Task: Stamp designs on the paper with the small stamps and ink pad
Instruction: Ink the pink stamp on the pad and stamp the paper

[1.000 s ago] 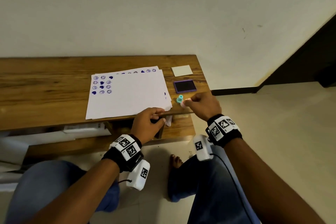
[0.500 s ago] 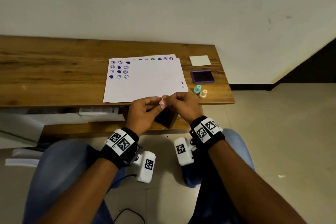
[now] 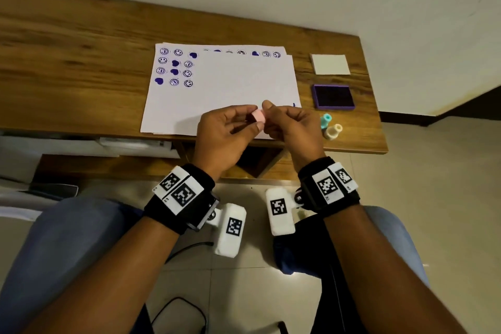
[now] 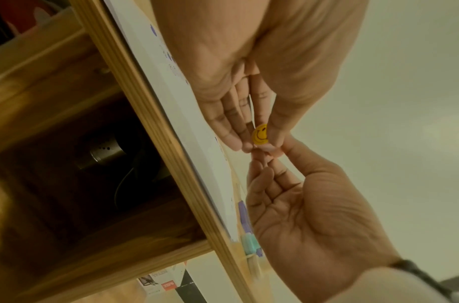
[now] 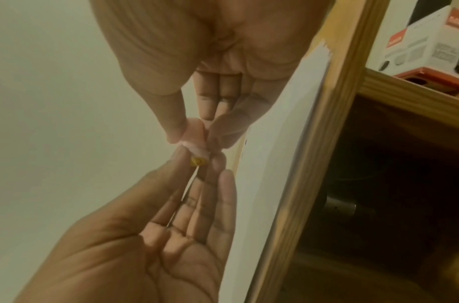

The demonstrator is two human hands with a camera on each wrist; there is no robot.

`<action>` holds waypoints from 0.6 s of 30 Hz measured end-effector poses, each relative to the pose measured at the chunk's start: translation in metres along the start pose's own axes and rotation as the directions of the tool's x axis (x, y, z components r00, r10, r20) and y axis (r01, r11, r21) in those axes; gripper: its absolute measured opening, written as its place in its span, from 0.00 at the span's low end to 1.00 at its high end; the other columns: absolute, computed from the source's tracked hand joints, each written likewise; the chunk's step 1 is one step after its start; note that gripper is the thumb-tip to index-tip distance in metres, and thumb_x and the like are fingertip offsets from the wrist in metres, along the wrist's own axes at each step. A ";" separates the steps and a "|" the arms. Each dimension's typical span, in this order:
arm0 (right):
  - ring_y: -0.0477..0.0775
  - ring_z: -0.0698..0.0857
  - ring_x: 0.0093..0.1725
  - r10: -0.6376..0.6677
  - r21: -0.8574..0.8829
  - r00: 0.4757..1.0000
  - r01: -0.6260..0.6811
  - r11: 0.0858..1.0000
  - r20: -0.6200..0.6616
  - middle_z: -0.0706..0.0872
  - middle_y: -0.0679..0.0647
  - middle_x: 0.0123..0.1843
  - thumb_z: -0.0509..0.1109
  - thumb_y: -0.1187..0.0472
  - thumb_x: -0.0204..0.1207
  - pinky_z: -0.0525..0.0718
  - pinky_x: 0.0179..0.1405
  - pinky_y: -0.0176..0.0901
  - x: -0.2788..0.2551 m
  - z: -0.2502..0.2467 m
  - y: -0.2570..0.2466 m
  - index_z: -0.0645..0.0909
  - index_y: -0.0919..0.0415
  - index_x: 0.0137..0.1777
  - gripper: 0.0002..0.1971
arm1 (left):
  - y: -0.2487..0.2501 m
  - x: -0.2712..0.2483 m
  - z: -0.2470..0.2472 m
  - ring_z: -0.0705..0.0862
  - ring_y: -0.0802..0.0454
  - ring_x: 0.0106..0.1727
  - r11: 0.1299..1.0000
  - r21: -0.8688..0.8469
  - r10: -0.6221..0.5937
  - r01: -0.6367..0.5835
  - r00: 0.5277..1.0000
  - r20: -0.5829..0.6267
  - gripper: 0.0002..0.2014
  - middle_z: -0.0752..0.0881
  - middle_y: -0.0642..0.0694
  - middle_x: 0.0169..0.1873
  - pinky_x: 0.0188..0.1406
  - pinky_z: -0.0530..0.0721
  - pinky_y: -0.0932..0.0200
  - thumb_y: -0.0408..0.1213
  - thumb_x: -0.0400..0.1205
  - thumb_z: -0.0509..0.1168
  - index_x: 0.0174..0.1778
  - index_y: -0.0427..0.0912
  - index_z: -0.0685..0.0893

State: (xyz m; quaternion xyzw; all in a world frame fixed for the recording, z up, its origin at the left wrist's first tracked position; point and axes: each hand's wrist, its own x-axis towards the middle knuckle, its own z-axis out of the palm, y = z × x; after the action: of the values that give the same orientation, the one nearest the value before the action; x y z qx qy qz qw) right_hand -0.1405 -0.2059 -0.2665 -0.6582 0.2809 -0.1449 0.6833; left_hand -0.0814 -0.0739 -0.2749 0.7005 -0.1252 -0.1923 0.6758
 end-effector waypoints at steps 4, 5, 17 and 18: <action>0.46 0.87 0.33 -0.054 -0.032 0.998 0.054 0.998 0.015 0.91 0.52 0.32 0.76 0.59 0.79 0.85 0.36 0.35 0.005 -0.007 0.000 0.91 0.65 0.44 0.08 | -0.001 0.001 0.002 0.90 0.56 0.53 0.999 -0.038 -0.014 0.013 1.000 -0.005 0.17 0.91 0.48 0.51 0.59 0.87 0.56 0.30 0.74 0.77 0.59 0.41 0.88; 0.46 0.87 0.33 -0.045 -0.013 0.999 0.045 0.999 0.010 0.91 0.51 0.32 0.76 0.60 0.79 0.85 0.36 0.35 0.005 -0.007 0.000 0.91 0.65 0.44 0.08 | -0.001 0.001 0.003 0.90 0.55 0.53 0.999 -0.044 -0.018 0.017 1.000 -0.004 0.17 0.92 0.47 0.51 0.59 0.87 0.54 0.30 0.74 0.77 0.59 0.41 0.88; 0.50 0.90 0.40 -0.156 -0.060 0.980 0.150 0.987 -0.121 0.93 0.52 0.37 0.78 0.60 0.76 0.88 0.44 0.44 0.011 -0.036 -0.019 0.92 0.62 0.42 0.06 | -0.005 -0.005 0.010 0.91 0.52 0.51 0.999 0.042 0.031 -0.033 0.999 0.043 0.14 0.92 0.47 0.49 0.56 0.88 0.55 0.29 0.75 0.75 0.56 0.44 0.89; 0.48 0.91 0.41 -0.206 -0.119 0.973 0.193 0.974 -0.109 0.94 0.51 0.38 0.79 0.59 0.76 0.89 0.45 0.47 0.012 -0.038 -0.020 0.93 0.61 0.43 0.06 | -0.007 -0.008 0.011 0.91 0.53 0.50 0.995 0.087 0.048 -0.054 0.997 0.067 0.15 0.92 0.48 0.49 0.55 0.88 0.57 0.28 0.74 0.75 0.56 0.44 0.89</action>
State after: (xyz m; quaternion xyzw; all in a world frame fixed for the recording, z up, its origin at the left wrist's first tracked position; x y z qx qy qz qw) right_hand -0.1496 -0.2460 -0.2485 -0.7090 0.2614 -0.2368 0.6106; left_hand -0.0938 -0.0798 -0.2817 0.7197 -0.1732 -0.1919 0.6443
